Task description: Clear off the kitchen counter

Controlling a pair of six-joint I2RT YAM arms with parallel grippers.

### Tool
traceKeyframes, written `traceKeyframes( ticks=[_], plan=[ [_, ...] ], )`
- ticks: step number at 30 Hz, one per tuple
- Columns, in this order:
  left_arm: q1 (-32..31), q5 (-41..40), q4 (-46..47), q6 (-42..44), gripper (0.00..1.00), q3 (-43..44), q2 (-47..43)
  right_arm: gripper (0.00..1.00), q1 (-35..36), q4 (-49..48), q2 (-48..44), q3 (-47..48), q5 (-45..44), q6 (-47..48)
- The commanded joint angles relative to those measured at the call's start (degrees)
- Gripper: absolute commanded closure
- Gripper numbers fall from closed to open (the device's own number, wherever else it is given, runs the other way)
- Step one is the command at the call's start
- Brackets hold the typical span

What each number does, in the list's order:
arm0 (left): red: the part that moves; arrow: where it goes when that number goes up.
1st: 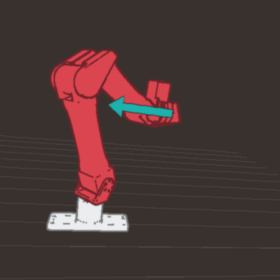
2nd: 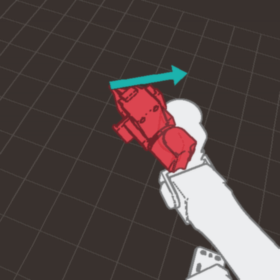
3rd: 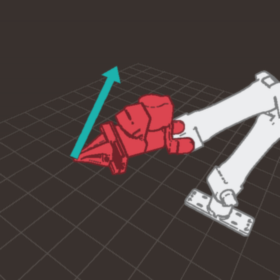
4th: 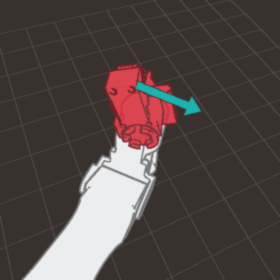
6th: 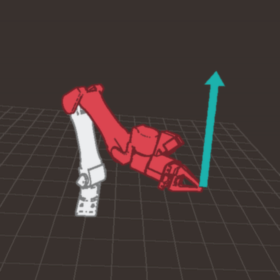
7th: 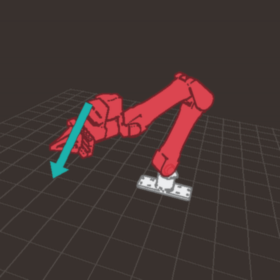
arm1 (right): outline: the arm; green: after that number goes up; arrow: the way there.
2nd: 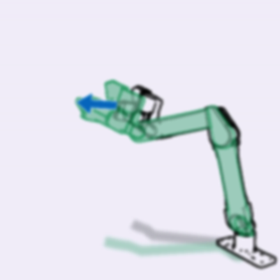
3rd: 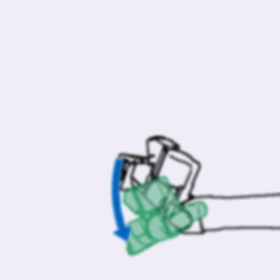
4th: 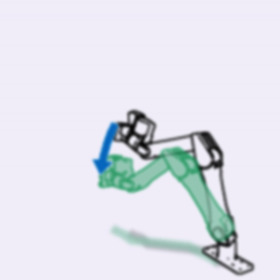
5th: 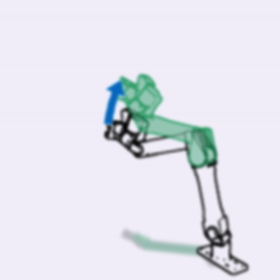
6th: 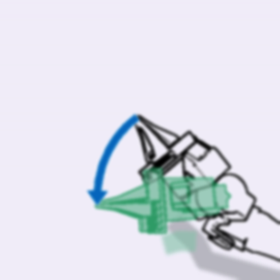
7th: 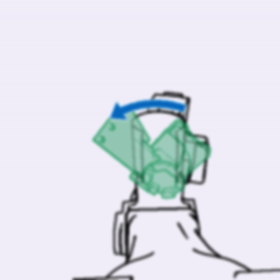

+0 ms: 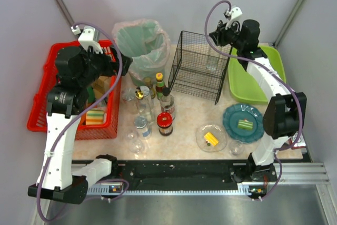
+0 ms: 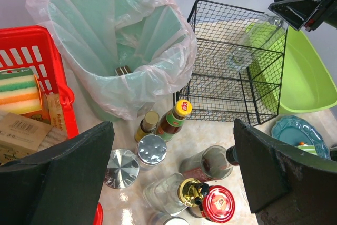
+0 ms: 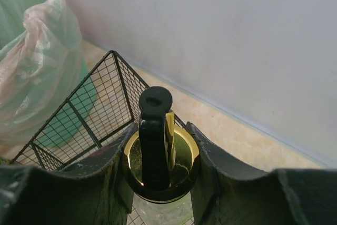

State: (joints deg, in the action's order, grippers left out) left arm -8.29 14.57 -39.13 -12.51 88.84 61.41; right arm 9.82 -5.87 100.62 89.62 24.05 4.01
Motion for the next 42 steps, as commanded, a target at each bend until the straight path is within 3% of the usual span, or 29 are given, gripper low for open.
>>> traceKeyframes(
  ticks=[1, 10, 12, 18, 19, 20, 22, 29, 35, 38, 42],
  plan=[
    [0.12, 0.64, 1.17, -0.41, 0.01, 0.46, -0.59, 1.00, -0.68, -7.67, -3.32, 0.03, 0.38, 0.29],
    [0.12, 0.55, 1.17, -0.06, 0.01, -0.59, -1.38, 1.00, -0.68, -6.26, -2.09, -1.73, -0.85, 0.12],
    [0.12, 0.55, 1.08, -0.05, 0.01, -1.03, -1.73, 0.96, -0.68, -4.42, -1.66, -1.03, -1.81, -0.23],
    [0.12, 0.72, 1.78, -0.06, 0.01, -2.44, -2.78, 0.73, -0.60, -0.64, -1.30, -0.15, -2.26, 0.73],
    [0.12, 0.64, 1.78, 0.03, 0.01, -2.62, -3.05, 0.65, -0.60, -0.29, -1.39, -0.33, -2.26, 0.82],
    [0.12, 0.64, 1.78, 0.03, 0.01, -2.79, -3.22, 0.52, -0.60, -0.46, -1.65, -0.76, -2.43, 0.91],
    [0.12, 0.55, 1.69, 0.21, 0.01, -3.06, -3.57, 0.40, -0.60, -1.07, -2.53, -1.99, -2.61, 0.91],
    [0.12, 0.11, 1.17, 0.56, 0.01, -3.58, -4.54, 0.16, -0.60, -0.37, -6.74, -2.79, -3.66, -0.58],
    [0.12, -0.59, 0.73, -0.23, 0.01, -3.41, -5.07, 0.07, -0.60, 2.35, -13.42, -1.91, -4.19, -2.95],
    [0.12, 0.28, -0.32, 1.61, 0.01, -2.97, -5.16, 0.07, -0.51, 3.49, -17.20, -2.00, -8.39, -3.57],
    [0.03, -2.08, -2.08, 1.88, 0.01, -2.00, -4.72, 0.07, -0.51, 11.65, -21.85, -0.51, -6.93, -3.39]
  ],
)
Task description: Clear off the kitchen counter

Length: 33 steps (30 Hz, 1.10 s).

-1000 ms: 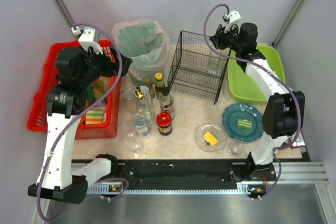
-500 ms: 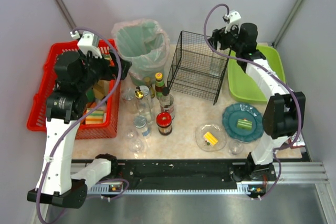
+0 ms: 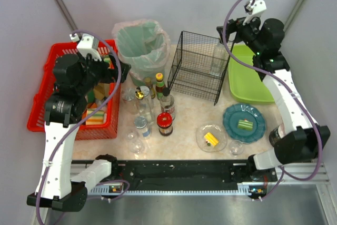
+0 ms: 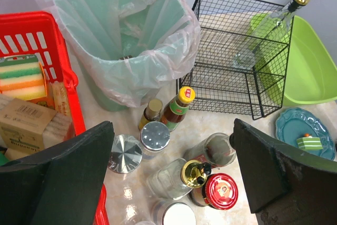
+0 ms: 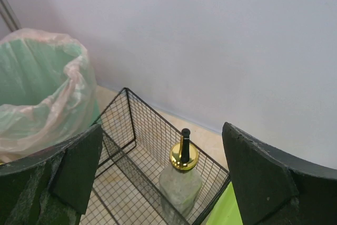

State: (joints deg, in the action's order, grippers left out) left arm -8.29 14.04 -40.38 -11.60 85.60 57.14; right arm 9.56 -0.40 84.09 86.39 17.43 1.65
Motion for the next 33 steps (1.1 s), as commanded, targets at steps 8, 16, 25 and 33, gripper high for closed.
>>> traceKeyframes(
  ticks=[8, 16, 25, 33],
  plan=[
    [0.03, 3.27, 1.53, -3.69, 0.01, -3.07, -1.16, 0.10, 9.93, 15.52, -19.30, -4.37, 7.62, -3.32],
    [-0.05, 4.50, 2.24, -5.72, 0.01, -6.23, -3.18, 0.10, 28.65, 8.77, -25.38, -19.22, 5.35, -7.71],
    [-0.05, 10.03, 3.38, -6.25, 0.03, -8.78, -5.29, 0.14, 43.69, 1.03, -15.03, -24.42, -15.38, -8.86],
    [-0.05, 10.74, 3.38, -5.37, 0.02, -9.58, -6.87, 0.19, 46.07, -6.01, -8.25, -26.09, -22.44, -9.47]
  ],
)
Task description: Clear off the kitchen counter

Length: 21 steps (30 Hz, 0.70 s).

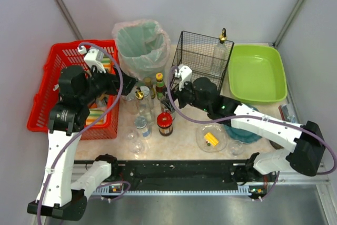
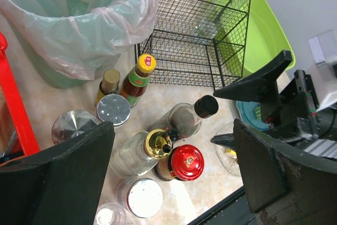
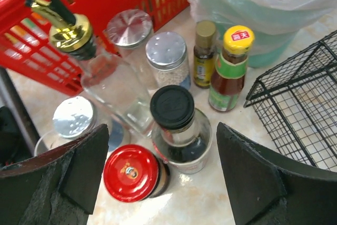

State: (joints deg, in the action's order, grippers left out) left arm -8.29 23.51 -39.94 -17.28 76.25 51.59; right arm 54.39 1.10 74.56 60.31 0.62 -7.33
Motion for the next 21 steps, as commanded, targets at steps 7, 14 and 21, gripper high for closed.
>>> traceKeyframes(
  ticks=[7, 14, 21],
  plan=[
    [-0.05, 1.37, 2.94, 0.75, 0.04, -0.31, -1.06, 0.33, 3.52, -11.73, 6.46, -0.37, -11.86, -0.05],
    [-0.05, 1.28, 3.03, 0.75, 0.04, -1.01, -0.97, 0.44, 3.97, -15.25, 10.33, -0.90, -14.33, -2.33],
    [-0.05, 1.28, 2.94, 0.84, 0.04, -0.75, -0.62, 0.73, 4.41, -16.84, 11.57, -1.95, -17.85, -2.69]
  ],
)
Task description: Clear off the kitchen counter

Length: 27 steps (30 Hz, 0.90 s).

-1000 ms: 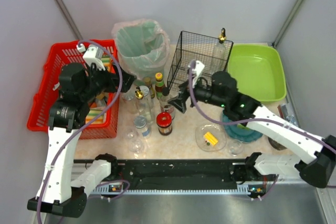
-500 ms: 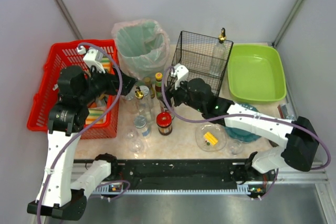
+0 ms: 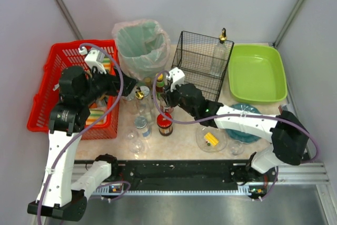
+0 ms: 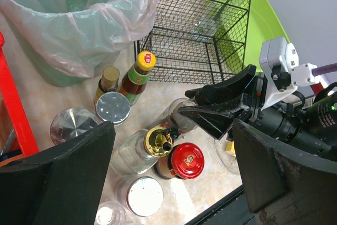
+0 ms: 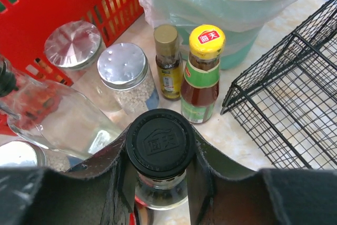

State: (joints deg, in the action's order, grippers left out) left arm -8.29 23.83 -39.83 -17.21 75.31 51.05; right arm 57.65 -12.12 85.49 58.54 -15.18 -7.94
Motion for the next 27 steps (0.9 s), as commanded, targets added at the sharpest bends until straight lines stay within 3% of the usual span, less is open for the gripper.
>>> traceKeyframes(
  ticks=[1, 5, 9, 15, 21, 27],
  plan=[
    [-0.05, 0.86, 2.92, 0.78, 0.04, 0.19, -0.07, 0.78, 1.24, -3.70, 0.64, -0.36, -2.22, -1.81],
    [-0.05, 0.69, 2.83, 0.78, 0.04, 0.37, -0.25, 0.99, 1.33, -3.35, -0.76, -0.45, -4.94, -0.15],
    [-0.05, 0.07, 2.48, 0.69, 0.04, 0.54, -0.16, 1.00, 1.24, -1.69, -3.57, 0.34, -8.28, 2.23],
    [-0.05, 1.03, 2.92, 0.43, 0.05, 1.42, 1.60, 1.00, 1.24, 8.85, -8.49, 7.45, -10.22, 3.55],
    [-0.05, 1.56, 10.38, -2.03, 0.05, 0.19, 1.33, 1.00, 1.15, 17.91, -12.63, 16.76, -10.84, 6.01],
    [-0.14, 3.14, 12.93, -4.93, 0.05, 4.85, 4.50, 1.00, 0.89, 22.05, -13.16, 25.20, -12.77, 9.51]
  ],
)
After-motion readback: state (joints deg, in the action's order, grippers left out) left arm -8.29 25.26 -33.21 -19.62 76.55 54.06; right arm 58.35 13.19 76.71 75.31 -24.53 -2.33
